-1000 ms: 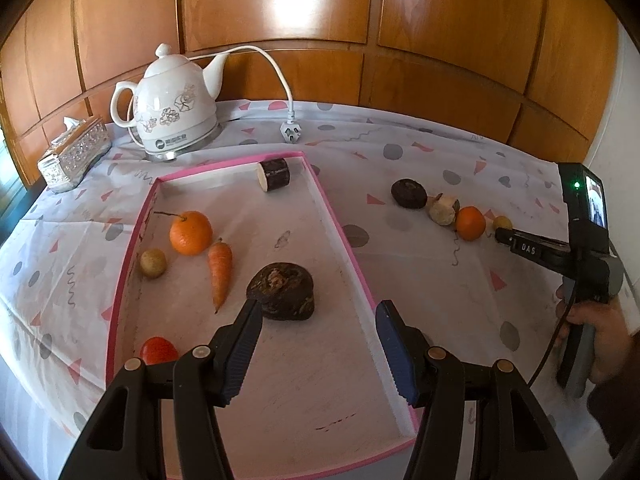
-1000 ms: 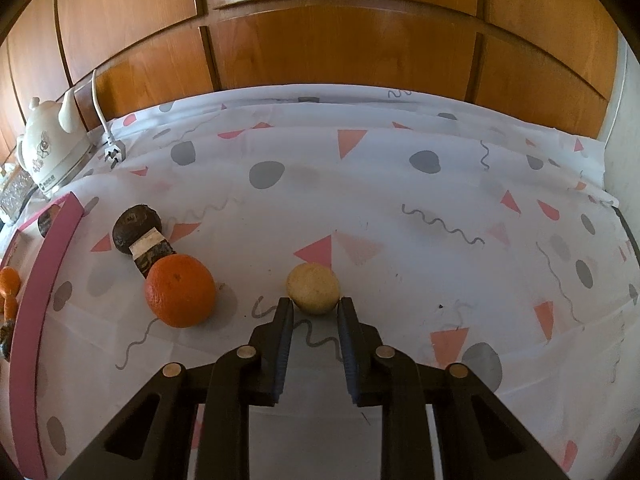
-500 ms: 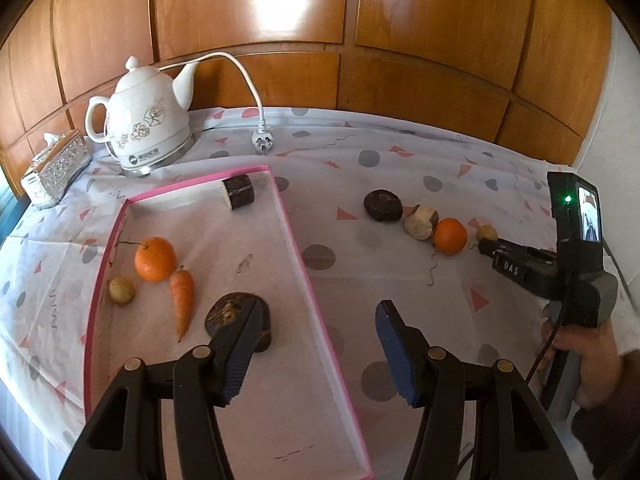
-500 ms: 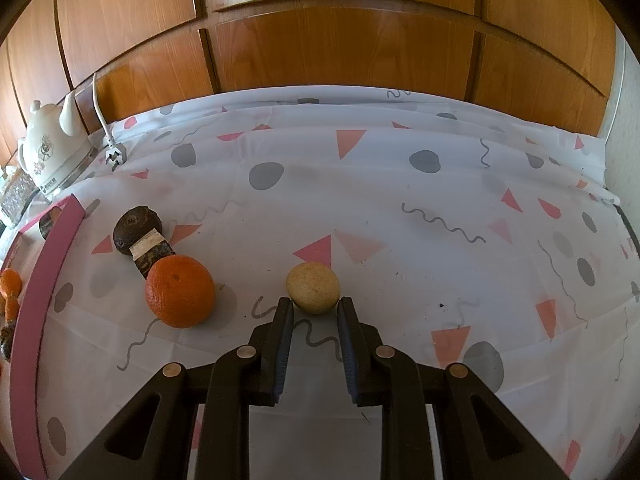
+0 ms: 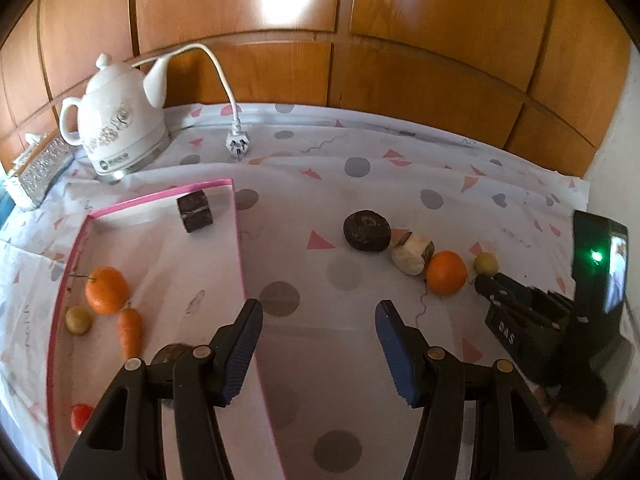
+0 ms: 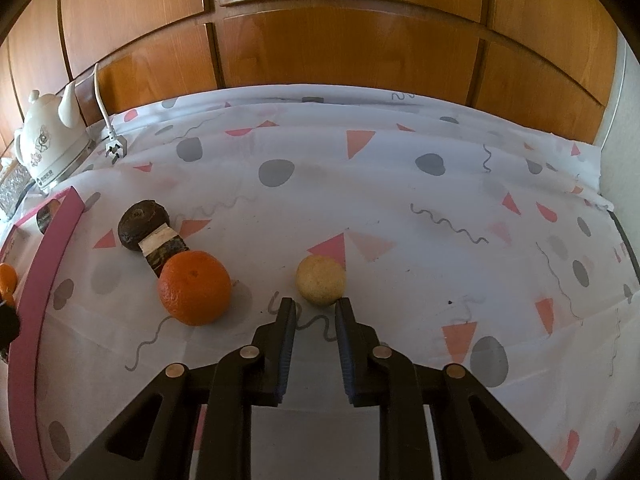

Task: Organize fruits
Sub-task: 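Move the right tool to the pale yellow ball and grasp it, then grasp the orange with the left tool while the right tool holds the yellow ball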

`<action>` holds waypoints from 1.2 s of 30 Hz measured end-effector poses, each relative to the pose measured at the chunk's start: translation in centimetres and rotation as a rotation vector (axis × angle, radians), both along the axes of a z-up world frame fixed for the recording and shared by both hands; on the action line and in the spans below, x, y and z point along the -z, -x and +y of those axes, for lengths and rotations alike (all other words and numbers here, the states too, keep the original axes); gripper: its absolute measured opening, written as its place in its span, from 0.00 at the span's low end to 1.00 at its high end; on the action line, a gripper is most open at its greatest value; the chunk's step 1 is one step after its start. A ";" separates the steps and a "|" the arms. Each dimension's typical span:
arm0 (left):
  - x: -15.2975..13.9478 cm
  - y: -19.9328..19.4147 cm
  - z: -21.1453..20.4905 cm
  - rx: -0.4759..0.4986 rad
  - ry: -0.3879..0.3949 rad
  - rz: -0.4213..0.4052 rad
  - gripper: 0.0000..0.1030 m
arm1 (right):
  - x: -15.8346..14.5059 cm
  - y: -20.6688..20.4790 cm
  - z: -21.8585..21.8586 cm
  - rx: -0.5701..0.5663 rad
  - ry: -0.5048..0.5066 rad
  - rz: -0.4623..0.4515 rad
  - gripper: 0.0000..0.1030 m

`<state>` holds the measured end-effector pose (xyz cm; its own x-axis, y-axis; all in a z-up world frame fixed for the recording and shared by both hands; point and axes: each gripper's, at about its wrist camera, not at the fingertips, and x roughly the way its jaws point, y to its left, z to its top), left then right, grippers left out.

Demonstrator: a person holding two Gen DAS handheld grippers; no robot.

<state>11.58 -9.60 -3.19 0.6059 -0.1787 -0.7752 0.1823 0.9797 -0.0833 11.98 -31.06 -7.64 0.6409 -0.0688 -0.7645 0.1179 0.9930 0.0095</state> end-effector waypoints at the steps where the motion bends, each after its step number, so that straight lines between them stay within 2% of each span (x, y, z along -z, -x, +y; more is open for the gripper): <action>1: 0.1 -0.3 -0.1 -0.003 0.004 0.007 0.57 | -0.1 0.0 0.1 -0.001 0.001 0.000 0.20; 8: 1.1 -1.7 -1.5 0.006 0.070 0.072 0.55 | -0.4 -0.5 0.6 -0.025 -0.018 -0.007 0.20; 14: 1.8 -2.6 -4.3 0.051 0.156 0.138 0.53 | -0.5 0.0 0.0 0.007 0.001 -0.016 0.17; 18: 2.3 -3.1 -5.9 0.068 0.188 0.165 0.53 | -0.1 -0.2 -0.7 0.020 -0.026 -0.005 0.17; 22: 2.8 -3.9 -7.1 0.066 0.205 0.190 0.53 | -0.2 0.1 -0.9 0.010 -0.011 0.001 0.17; 25: 3.2 -4.3 -7.8 0.062 0.211 0.206 0.53 | 0.1 0.2 -1.7 -0.012 -0.055 0.006 0.18; 28: 3.4 -4.8 -8.6 0.057 0.215 0.218 0.53 | 0.0 0.5 -2.0 -0.049 -0.094 0.000 0.26; 32: 3.9 -5.6 -9.4 0.041 0.192 0.216 0.54 | 0.0 0.5 -2.0 -0.090 -0.094 0.001 0.27; 34: 4.3 -5.7 -9.4 0.051 0.207 0.225 0.51 | -0.1 0.4 -2.0 -0.098 -0.094 0.001 0.28; 36: 4.1 -5.3 -9.4 0.085 0.219 0.208 0.38 | -0.1 0.1 -1.9 -0.115 -0.098 0.000 0.30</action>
<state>16.91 -19.03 -7.25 0.4143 -0.3984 -0.8183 0.2201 0.9163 -0.3346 11.91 -32.95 -7.51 0.6405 0.0795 -0.7639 0.0039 0.9943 0.1067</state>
